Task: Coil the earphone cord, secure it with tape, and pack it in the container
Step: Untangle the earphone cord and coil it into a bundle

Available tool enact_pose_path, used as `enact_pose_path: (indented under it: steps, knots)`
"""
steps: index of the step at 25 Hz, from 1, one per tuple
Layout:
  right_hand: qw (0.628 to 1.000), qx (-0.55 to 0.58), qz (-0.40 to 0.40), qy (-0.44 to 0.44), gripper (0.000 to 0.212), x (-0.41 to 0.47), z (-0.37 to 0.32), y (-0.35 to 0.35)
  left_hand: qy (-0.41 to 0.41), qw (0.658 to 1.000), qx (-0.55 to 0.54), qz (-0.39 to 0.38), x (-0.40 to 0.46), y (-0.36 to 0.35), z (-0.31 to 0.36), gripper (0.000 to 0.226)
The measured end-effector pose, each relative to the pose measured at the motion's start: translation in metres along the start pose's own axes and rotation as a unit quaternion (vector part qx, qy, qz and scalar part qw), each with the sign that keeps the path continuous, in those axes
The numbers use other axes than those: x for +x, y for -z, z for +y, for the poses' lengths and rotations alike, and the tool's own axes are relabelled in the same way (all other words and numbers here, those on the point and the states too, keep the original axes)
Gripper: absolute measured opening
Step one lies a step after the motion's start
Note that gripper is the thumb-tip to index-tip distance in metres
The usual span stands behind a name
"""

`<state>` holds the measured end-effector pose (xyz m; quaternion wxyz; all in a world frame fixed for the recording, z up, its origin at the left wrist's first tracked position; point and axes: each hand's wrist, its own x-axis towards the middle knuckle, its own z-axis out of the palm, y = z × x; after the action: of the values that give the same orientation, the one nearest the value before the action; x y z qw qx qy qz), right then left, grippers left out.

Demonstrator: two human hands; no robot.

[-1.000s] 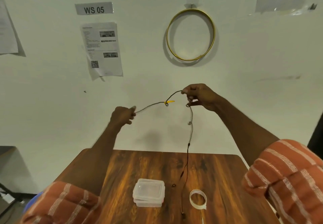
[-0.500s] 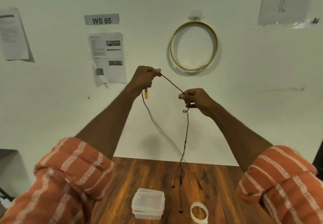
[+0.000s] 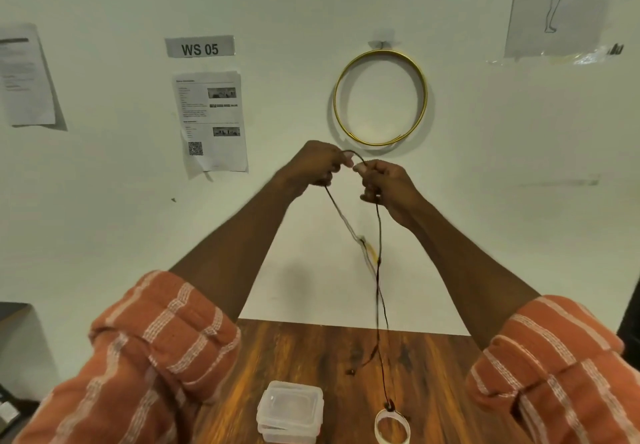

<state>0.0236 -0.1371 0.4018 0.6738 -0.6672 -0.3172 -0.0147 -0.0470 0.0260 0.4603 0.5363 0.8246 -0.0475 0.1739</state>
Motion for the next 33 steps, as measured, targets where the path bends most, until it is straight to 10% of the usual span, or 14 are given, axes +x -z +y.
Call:
enact_pose_path:
  steps: [23, 33]
  knots:
    - [0.95, -0.187, -0.035, -0.249, 0.03, -0.107, 0.207, 0.046, -0.102, 0.965, -0.163, 0.179, 0.014, 0.088, 0.062, 0.023]
    - [0.947, -0.148, 0.066, -0.278, 0.038, -0.129, 0.22, 0.046, -0.148, 0.963, -0.141, 0.175, 0.0, 0.089, 0.075, 0.022]
